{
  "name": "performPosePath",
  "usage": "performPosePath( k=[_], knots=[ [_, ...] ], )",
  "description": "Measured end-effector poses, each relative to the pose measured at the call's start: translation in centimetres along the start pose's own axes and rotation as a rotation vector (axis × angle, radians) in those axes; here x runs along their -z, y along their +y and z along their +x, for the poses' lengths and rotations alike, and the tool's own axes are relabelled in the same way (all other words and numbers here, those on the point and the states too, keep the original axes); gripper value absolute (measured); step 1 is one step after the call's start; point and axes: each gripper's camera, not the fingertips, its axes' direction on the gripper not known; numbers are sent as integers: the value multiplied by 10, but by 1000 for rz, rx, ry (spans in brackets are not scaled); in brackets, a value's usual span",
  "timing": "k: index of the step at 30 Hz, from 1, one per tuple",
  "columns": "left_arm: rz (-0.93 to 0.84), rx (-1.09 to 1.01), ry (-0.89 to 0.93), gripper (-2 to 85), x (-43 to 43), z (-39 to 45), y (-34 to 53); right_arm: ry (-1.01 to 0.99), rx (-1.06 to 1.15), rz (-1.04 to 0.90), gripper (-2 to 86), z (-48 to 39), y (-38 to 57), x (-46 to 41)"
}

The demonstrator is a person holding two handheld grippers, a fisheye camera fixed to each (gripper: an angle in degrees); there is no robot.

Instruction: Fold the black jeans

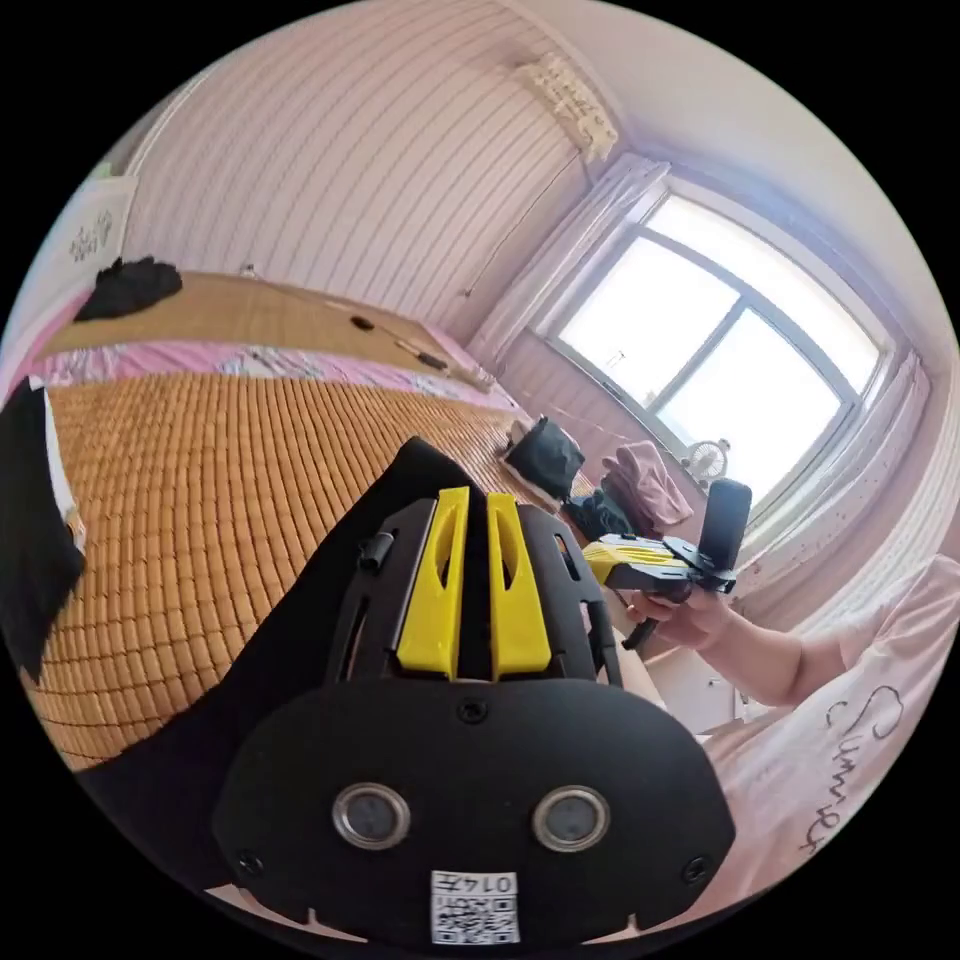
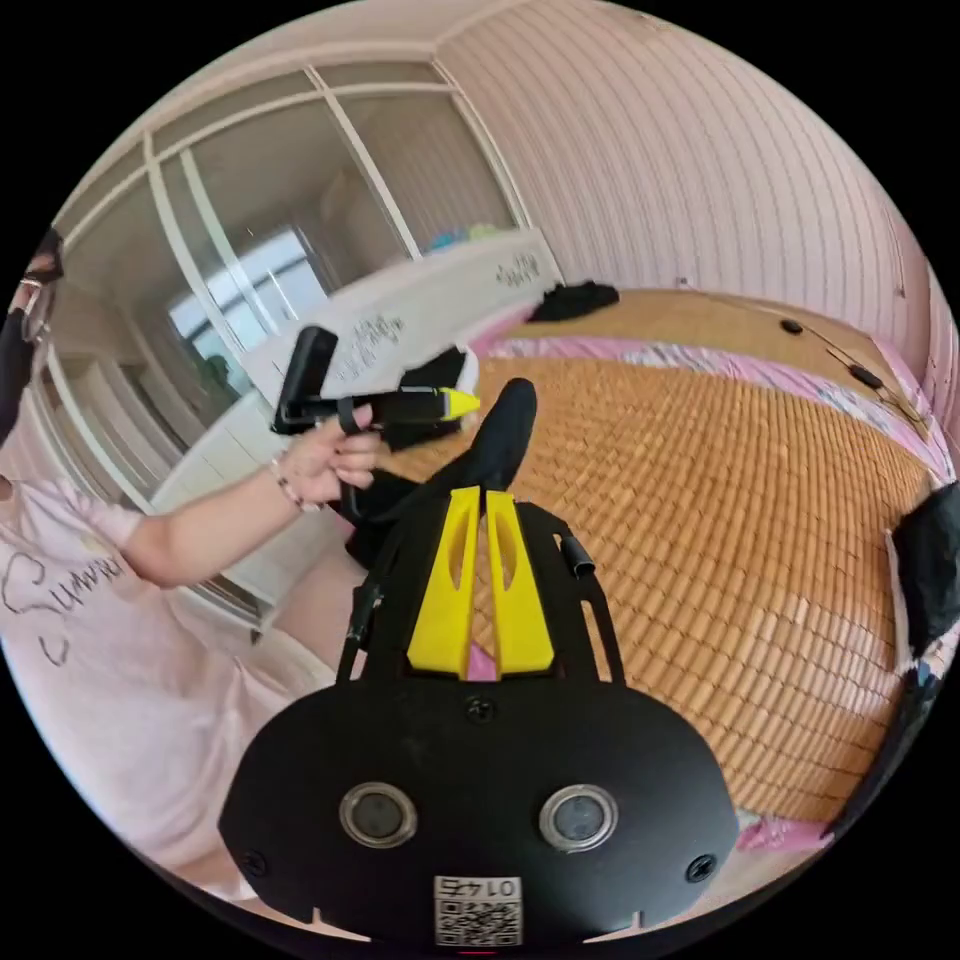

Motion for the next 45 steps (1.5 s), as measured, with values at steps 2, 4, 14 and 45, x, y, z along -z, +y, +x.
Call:
performPosePath(
  k=[2, 4, 14, 45],
  knots=[
    [-112, 112, 51, 27, -42, -10, 37, 195, 41, -195, -5, 1, 45, -17],
    [-170, 157, 66, 34, -58, -10, 72, 340, 121, -260, -3, -8, 79, -24],
    [-110, 439, -542, 69, 74, -43, 181, 157, 546, -274, 175, -113, 48, -110],
    [-343, 479, -727, 69, 13, -122, 92, 342, -100, 158, 21, 46, 103, 198]
  ],
)
